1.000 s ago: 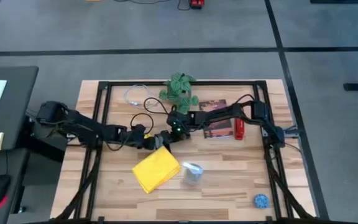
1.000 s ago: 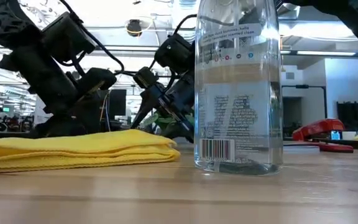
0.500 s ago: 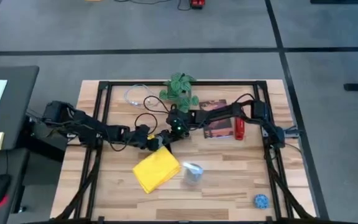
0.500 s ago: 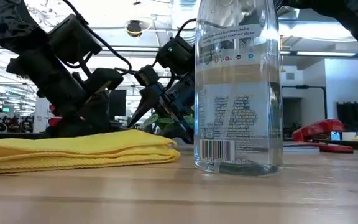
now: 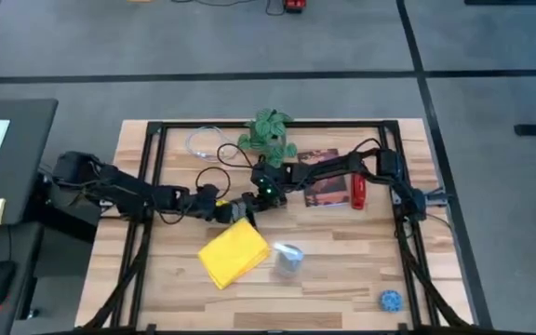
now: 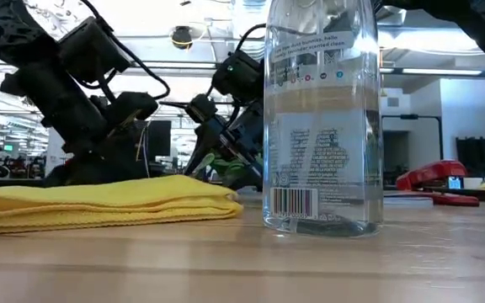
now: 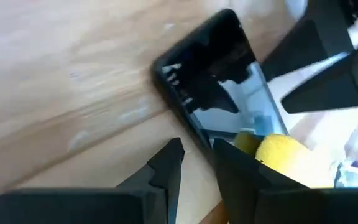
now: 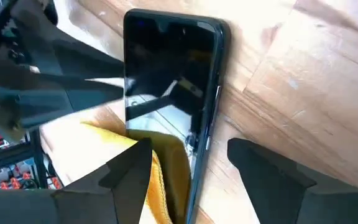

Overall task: Apply microfiber cloth
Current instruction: Spray the back of the black cellphone with the transparent spray bottle

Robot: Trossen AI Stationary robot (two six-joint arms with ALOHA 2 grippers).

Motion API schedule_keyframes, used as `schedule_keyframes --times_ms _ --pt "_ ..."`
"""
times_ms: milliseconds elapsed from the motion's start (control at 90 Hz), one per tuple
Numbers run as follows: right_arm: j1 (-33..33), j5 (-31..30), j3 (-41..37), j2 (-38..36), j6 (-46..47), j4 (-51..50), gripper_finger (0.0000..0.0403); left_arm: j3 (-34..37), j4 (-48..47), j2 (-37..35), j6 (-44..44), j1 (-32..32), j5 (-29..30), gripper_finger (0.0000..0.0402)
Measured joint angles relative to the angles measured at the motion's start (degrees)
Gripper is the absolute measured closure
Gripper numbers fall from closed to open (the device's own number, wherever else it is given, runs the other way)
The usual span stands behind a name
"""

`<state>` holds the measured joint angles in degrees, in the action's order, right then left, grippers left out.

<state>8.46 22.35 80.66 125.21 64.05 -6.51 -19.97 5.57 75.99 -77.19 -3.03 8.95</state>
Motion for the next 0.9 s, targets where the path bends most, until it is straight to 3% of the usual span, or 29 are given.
schedule_keyframes --times_ms 244,578,900 --pt "-0.93 -1.97 -0.01 -0.04 1.51 -0.24 0.0179 -0.22 -2.86 0.08 -4.37 -0.5 -0.33 0.0397" --pt "-2.49 -3.25 -0.15 0.47 2.9 2.15 0.0179 -0.65 8.62 10.05 -3.01 0.44 0.62 0.04" --pt "-1.9 -1.4 -0.11 0.59 1.6 1.36 0.0181 -1.25 10.6 11.16 0.73 1.83 0.72 0.0401"
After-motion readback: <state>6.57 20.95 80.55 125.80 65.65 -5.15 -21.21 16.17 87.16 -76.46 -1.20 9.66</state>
